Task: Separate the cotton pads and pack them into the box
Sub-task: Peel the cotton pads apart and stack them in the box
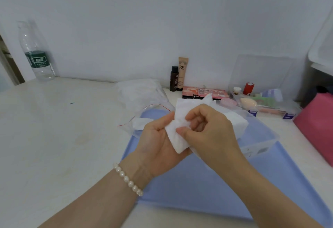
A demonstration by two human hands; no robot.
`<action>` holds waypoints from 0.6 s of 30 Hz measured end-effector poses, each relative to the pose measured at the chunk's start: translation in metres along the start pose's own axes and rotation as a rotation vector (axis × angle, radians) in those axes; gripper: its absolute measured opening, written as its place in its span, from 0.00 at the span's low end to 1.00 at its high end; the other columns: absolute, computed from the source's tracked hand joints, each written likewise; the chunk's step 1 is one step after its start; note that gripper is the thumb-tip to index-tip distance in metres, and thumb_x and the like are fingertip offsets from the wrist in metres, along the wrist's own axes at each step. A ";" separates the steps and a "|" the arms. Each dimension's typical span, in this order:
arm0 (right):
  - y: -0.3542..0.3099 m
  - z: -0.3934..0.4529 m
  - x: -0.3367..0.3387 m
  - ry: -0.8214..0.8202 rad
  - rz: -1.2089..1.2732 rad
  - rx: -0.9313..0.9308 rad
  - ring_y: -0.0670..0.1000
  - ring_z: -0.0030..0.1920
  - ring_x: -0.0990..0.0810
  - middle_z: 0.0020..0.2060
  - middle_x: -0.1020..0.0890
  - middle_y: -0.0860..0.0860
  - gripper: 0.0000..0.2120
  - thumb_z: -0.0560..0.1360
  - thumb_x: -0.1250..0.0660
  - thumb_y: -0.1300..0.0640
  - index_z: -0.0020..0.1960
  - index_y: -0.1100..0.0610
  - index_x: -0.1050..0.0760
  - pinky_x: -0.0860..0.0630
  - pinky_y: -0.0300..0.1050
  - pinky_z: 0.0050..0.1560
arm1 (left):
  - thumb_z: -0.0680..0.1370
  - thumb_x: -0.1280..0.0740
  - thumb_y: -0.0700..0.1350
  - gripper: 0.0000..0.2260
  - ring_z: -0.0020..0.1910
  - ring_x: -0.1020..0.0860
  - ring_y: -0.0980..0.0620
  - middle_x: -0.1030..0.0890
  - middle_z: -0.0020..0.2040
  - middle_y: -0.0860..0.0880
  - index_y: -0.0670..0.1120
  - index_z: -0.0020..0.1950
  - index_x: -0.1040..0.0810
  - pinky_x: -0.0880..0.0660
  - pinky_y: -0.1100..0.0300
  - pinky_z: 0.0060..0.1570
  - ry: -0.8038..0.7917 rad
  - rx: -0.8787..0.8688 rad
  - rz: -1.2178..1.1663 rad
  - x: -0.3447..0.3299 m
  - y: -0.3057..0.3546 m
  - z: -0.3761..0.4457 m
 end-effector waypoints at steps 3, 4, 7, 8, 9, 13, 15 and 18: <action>-0.006 -0.003 0.003 0.042 -0.075 0.055 0.43 0.36 0.30 0.38 0.29 0.45 0.13 0.66 0.26 0.60 0.44 0.51 0.28 0.32 0.32 0.39 | 0.76 0.41 0.51 0.21 0.48 0.19 0.46 0.20 0.51 0.41 0.37 0.60 0.22 0.22 0.54 0.49 0.041 -0.013 -0.023 0.002 0.002 -0.001; -0.007 -0.003 0.002 0.035 -0.089 0.059 0.42 0.37 0.30 0.39 0.29 0.45 0.13 0.67 0.26 0.59 0.44 0.51 0.29 0.33 0.30 0.39 | 0.76 0.42 0.53 0.23 0.49 0.20 0.46 0.21 0.53 0.41 0.38 0.61 0.23 0.22 0.55 0.49 0.064 -0.020 -0.023 0.004 0.003 -0.001; -0.008 -0.004 0.000 0.001 -0.118 0.058 0.41 0.38 0.30 0.40 0.30 0.44 0.11 0.68 0.27 0.59 0.43 0.49 0.29 0.33 0.27 0.38 | 0.75 0.45 0.58 0.28 0.52 0.22 0.45 0.24 0.59 0.40 0.41 0.66 0.26 0.22 0.54 0.48 0.079 -0.037 -0.023 0.003 0.005 -0.002; -0.008 -0.003 -0.001 -0.010 -0.108 0.047 0.41 0.37 0.30 0.40 0.30 0.44 0.12 0.68 0.27 0.59 0.41 0.48 0.30 0.33 0.28 0.38 | 0.75 0.44 0.59 0.28 0.52 0.21 0.45 0.23 0.59 0.40 0.41 0.66 0.26 0.22 0.54 0.48 0.070 -0.042 -0.019 0.002 0.005 -0.002; -0.006 -0.002 -0.001 -0.022 -0.094 0.032 0.42 0.36 0.30 0.40 0.29 0.46 0.12 0.68 0.27 0.59 0.39 0.48 0.30 0.33 0.29 0.37 | 0.75 0.42 0.59 0.28 0.51 0.20 0.45 0.22 0.58 0.40 0.41 0.66 0.26 0.22 0.54 0.49 0.062 -0.045 -0.007 0.001 0.005 -0.002; -0.001 0.001 -0.002 -0.065 0.019 -0.040 0.44 0.32 0.31 0.35 0.28 0.48 0.12 0.66 0.26 0.62 0.33 0.51 0.28 0.34 0.34 0.34 | 0.72 0.38 0.57 0.26 0.52 0.20 0.45 0.21 0.57 0.40 0.41 0.62 0.23 0.24 0.53 0.52 0.062 -0.059 0.045 0.003 0.007 -0.002; 0.000 0.000 -0.004 -0.112 0.104 -0.076 0.44 0.30 0.31 0.30 0.28 0.47 0.12 0.66 0.25 0.64 0.32 0.53 0.27 0.33 0.36 0.33 | 0.73 0.39 0.55 0.23 0.51 0.20 0.45 0.20 0.56 0.40 0.41 0.58 0.20 0.24 0.54 0.51 0.071 -0.063 0.050 0.005 0.007 -0.002; 0.003 -0.001 -0.011 -0.216 0.224 -0.160 0.44 0.29 0.27 0.28 0.24 0.49 0.10 0.67 0.26 0.65 0.32 0.56 0.26 0.28 0.35 0.30 | 0.72 0.41 0.54 0.23 0.49 0.19 0.46 0.19 0.54 0.39 0.39 0.54 0.18 0.26 0.53 0.52 0.107 -0.048 0.039 0.007 0.005 -0.001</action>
Point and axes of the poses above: each hand's wrist, its own z-axis towards the middle knuckle, its own x-axis out of the back of the hand, y = z × x, the point moved 10 cm from there along z, towards the middle knuckle
